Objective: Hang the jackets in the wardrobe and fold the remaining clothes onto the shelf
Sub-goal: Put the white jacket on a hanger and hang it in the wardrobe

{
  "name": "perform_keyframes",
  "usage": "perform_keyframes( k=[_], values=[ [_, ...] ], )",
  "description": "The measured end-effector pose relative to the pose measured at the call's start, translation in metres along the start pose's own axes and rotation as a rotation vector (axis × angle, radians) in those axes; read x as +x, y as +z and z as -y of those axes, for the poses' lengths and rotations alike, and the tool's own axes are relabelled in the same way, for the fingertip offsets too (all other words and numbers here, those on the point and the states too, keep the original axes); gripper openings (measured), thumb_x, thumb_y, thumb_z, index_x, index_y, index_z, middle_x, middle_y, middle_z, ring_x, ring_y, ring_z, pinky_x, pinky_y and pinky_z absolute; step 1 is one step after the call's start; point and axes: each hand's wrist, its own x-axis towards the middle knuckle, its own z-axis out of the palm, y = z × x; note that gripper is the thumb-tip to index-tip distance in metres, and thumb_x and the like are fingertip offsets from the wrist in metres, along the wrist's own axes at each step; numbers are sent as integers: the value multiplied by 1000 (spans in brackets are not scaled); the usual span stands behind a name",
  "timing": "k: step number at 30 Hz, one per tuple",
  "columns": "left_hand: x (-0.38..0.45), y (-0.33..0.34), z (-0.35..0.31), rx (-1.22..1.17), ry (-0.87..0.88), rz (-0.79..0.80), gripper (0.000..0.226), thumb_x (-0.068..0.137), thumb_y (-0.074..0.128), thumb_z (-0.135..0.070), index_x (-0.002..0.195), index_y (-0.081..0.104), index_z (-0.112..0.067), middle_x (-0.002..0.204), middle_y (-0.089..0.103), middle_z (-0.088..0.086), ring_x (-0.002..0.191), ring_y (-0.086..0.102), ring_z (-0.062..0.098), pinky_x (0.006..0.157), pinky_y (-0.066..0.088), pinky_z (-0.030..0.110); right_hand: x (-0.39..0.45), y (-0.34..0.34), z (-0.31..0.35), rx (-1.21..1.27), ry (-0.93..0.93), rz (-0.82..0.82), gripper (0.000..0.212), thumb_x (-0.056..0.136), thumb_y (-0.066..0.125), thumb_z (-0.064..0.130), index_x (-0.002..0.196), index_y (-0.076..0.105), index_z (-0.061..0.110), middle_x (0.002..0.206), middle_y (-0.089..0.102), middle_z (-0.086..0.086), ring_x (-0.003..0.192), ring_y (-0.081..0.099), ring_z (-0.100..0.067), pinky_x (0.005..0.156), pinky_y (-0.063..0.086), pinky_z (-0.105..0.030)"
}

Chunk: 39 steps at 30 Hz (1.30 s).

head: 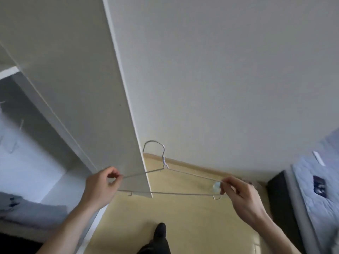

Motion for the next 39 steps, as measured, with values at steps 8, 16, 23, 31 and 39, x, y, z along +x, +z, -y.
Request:
perform_keyframes(
  k=[8, 16, 23, 31, 39],
  values=[
    [45, 129, -147, -105, 317, 510, 16, 100, 63, -25, 85, 70, -24, 79, 70, -8, 75, 63, 10, 70, 45, 18, -89, -108, -110, 69, 345, -363, 12, 97, 62, 25, 87, 68, 27, 71, 67, 5, 64, 59, -21, 66, 53, -39],
    [43, 275, -327, -293, 413, 710, 23, 102, 59, -27, 80, 67, -29, 84, 74, -5, 87, 68, 21, 85, 50, 41, -158, -195, -185, -35, 567, -536, 14, 89, 66, 48, 85, 68, 35, 69, 63, 19, 63, 55, -1, 58, 41, -12],
    [-8, 404, -455, -326, 496, 910, 22, 100, 63, -28, 81, 66, -17, 81, 72, 5, 82, 67, 25, 77, 50, 39, -193, -259, -256, -69, 753, -507, 25, 92, 64, 44, 73, 67, 28, 74, 66, 13, 83, 54, -2, 69, 39, -17],
    [-118, 526, -580, -101, 734, 1199, 17, 99, 62, -36, 86, 68, -26, 81, 71, -12, 83, 65, 14, 74, 50, 22, -285, -306, -317, 135, 922, -813, 24, 96, 67, 29, 72, 70, 26, 58, 60, 6, 53, 47, -6, 53, 36, -21],
    [-228, 608, -675, 29, 861, 1217, 41, 95, 68, -29, 135, 57, -25, 126, 58, -7, 117, 55, 15, 103, 45, 32, -369, -366, -398, 200, 987, -956, 30, 96, 69, 25, 66, 69, 23, 52, 53, 10, 49, 43, -3, 51, 32, -16]
  ],
)
